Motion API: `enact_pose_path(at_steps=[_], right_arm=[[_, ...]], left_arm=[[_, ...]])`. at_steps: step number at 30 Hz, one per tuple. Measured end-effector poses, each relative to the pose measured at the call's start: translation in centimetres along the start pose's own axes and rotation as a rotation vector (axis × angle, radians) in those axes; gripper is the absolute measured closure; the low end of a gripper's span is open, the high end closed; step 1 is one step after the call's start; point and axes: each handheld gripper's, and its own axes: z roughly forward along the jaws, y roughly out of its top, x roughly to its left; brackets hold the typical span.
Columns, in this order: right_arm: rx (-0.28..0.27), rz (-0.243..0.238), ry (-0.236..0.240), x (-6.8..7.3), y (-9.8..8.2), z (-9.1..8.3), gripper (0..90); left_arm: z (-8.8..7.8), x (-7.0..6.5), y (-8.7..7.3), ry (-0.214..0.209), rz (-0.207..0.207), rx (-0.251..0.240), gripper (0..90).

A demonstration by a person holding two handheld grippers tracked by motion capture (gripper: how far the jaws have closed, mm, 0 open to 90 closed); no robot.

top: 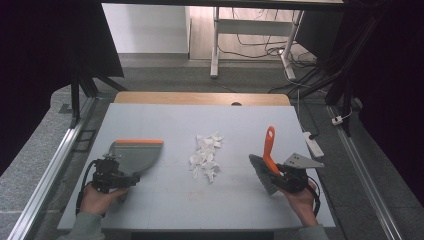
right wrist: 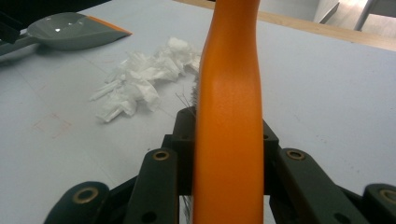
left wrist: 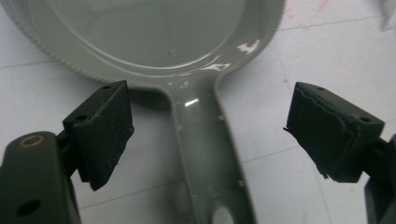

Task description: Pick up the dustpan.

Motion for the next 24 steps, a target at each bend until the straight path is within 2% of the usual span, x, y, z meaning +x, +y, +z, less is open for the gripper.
enact_pose_path(at_steps=[6, 12, 24], right_arm=[[0.009, -0.001, 0.001, -0.1, -0.1, 0.1, 70.4], [0.003, -0.003, -0.003, 0.0, 0.0, 0.0, 70.3], [0.007, -0.006, -0.008, 0.1, -0.1, 0.0, 70.3]], left_arm=[[0.7, 0.1, -0.1, 0.005, -0.01, 0.03, 17.4], [1.1, 0.1, -0.1, 0.002, -0.012, 0.038, 19.1], [2.0, 0.2, 0.0, 0.005, -0.047, 0.051, 30.0]])
